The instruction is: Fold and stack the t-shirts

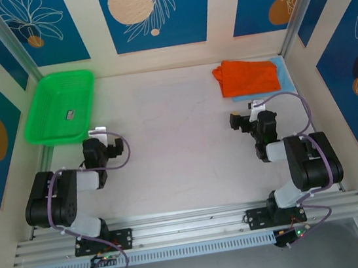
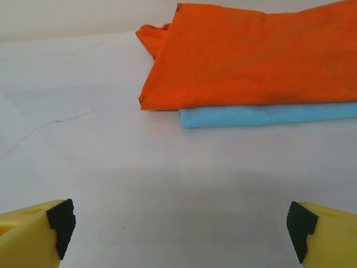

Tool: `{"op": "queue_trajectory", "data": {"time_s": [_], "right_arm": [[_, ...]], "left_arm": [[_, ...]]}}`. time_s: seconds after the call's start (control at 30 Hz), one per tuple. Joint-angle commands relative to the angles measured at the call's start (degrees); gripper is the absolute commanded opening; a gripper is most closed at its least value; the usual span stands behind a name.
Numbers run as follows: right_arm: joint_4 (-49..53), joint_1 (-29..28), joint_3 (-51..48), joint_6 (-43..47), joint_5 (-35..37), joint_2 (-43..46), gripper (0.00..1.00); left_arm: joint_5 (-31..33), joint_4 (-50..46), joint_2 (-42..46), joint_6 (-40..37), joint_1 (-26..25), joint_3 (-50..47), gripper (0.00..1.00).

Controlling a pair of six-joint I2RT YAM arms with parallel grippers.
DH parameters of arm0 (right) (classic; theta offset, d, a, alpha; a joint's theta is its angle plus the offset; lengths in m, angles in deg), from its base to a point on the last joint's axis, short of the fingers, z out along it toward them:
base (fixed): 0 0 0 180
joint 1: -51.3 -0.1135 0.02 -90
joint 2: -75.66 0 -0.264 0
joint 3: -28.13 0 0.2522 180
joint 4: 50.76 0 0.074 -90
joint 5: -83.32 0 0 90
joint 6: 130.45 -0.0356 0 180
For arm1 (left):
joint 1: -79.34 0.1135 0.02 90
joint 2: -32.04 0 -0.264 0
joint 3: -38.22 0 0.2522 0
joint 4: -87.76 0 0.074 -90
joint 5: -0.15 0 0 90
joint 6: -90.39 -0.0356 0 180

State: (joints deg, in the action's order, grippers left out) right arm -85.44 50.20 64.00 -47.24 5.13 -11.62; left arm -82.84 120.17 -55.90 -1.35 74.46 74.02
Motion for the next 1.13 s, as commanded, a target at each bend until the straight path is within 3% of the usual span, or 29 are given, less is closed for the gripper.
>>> {"op": "queue_trajectory", "data": {"time_s": [0.0, 1.1], "right_arm": [[-0.3, -0.3, 0.5, -0.2, 0.7, 0.0, 0.99], [0.1, -0.2, 0.7, -0.2, 0.5, -0.1, 0.99]], "left_arm": [[-1.6, 2.0, -0.1, -0.5, 0.4, 0.8, 1.0], [-1.6, 2.2, 0.0, -0.5, 0.4, 0.6, 1.0]]}}
